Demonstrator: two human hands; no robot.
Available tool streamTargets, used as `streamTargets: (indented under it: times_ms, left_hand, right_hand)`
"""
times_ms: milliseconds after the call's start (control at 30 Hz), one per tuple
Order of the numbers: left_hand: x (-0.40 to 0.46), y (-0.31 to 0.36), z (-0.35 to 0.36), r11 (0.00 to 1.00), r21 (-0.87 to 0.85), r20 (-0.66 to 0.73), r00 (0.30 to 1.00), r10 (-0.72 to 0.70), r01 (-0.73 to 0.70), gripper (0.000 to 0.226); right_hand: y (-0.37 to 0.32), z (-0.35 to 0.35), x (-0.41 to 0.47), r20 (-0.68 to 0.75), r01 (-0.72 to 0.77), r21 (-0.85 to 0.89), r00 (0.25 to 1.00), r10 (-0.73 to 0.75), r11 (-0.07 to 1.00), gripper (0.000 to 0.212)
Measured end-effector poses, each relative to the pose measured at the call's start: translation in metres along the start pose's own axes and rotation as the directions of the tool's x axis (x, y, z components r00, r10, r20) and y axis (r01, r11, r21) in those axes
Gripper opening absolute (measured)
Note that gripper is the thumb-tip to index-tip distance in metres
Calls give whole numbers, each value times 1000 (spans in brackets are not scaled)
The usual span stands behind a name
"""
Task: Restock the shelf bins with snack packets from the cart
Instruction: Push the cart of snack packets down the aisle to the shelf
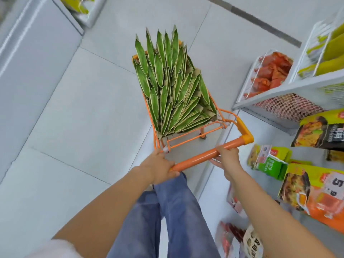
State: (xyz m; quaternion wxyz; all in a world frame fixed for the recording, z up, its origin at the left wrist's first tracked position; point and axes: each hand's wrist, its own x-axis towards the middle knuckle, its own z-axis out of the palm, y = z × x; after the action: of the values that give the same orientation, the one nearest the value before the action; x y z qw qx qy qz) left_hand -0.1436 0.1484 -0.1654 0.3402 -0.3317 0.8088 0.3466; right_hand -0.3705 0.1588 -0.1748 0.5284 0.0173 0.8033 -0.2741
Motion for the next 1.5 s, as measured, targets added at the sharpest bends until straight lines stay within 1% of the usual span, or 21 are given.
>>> streamTargets:
  times_ms: [167, 333, 467, 633, 700, 767, 800, 833, 867, 900, 933, 967, 1000, 1033, 1067, 1100, 1167, 1267, 1333, 1400, 1500]
  left_hand:
    - [-43, -28, 34, 983, -103, -62, 986, -156, 149, 55]
    - [-96, -48, 86, 921, -274, -165, 930, -330, 278, 49]
    - [-128, -64, 125, 851, -413, -190, 883, -429, 324, 44]
    - [-155, -79, 150, 745, -553, -148, 836, -528, 373, 43]
    - [-155, -79, 155, 671, -630, -120, 805, -582, 391, 41]
    - [-153, -78, 156, 571, -711, -84, 757, -648, 410, 39]
    - [-150, -78, 155, 520, -746, -59, 735, -675, 417, 39]
    - [-148, -77, 154, 470, -776, -36, 714, -699, 421, 38]
    - [-146, -77, 152, 419, -804, -17, 686, -727, 423, 37]
    - [-145, -78, 151, 373, -824, -1, 658, -753, 426, 36]
    - [-144, -79, 150, 333, -840, 15, 631, -775, 429, 36]
    - [-144, -79, 149, 291, -856, 30, 603, -797, 427, 36]
    - [-143, -80, 150, 253, -871, 39, 574, -818, 421, 37]
    - [-142, -79, 151, 218, -883, 51, 547, -836, 415, 38]
    - [-142, -79, 152, 185, -893, 65, 524, -849, 410, 39]
    - [-142, -78, 153, 151, -902, 82, 503, -860, 405, 38]
    - [-142, -76, 158, 79, -919, 117, 460, -880, 386, 39]
    - [-145, -72, 172, -32, -947, 163, 392, -905, 319, 47]
    - [-149, -69, 185, -87, -950, 197, 361, -911, 299, 52]
    - [-155, -66, 199, -142, -945, 242, 337, -910, 295, 53]
    - [-165, -61, 222, -224, -941, 297, 302, -906, 252, 51]
  right_hand:
    - [6, 57, -28, 71, 12, -103, 997, -5, 995, 41]
    - [29, 114, -57, 161, -8, -223, 986, 45, 975, 42]
    - [46, 157, -85, 239, 33, -420, 968, 76, 907, 35]
    - [50, 206, -115, 321, 116, -592, 941, 102, 798, 30]
    - [43, 220, -122, 355, 172, -681, 928, 116, 712, 30]
    - [28, 236, -129, 376, 252, -799, 918, 127, 546, 33]
    - [20, 243, -133, 387, 314, -855, 917, 103, 412, 37]
    - [11, 250, -137, 425, 406, -887, 904, 49, 219, 43]
    - [3, 258, -140, 504, 502, -863, 863, -29, -56, 46]
    - [-4, 264, -140, 620, 548, -752, 777, -109, -367, 48]
    - [-9, 268, -139, 768, 536, -560, 623, -153, -632, 47]
    - [-12, 274, -137, 901, 531, -348, 417, -119, -772, 43]
    - [-12, 279, -133, 971, 533, -152, 238, -24, -832, 41]
    - [-11, 285, -130, 986, 521, 0, 142, 86, -854, 47]
    - [-9, 292, -129, 973, 492, 92, 139, 182, -865, 56]
    - [-6, 299, -128, 951, 459, 136, 188, 245, -878, 62]
    - [5, 313, -130, 920, 404, 165, 267, 288, -900, 60]
    - [25, 328, -141, 922, 392, 217, 220, 320, -894, 54]
    - [40, 334, -148, 914, 382, 246, 214, 344, -891, 53]
    - [57, 339, -156, 902, 358, 284, 216, 375, -890, 52]
    - [84, 348, -170, 884, 295, 375, 171, 435, -879, 52]
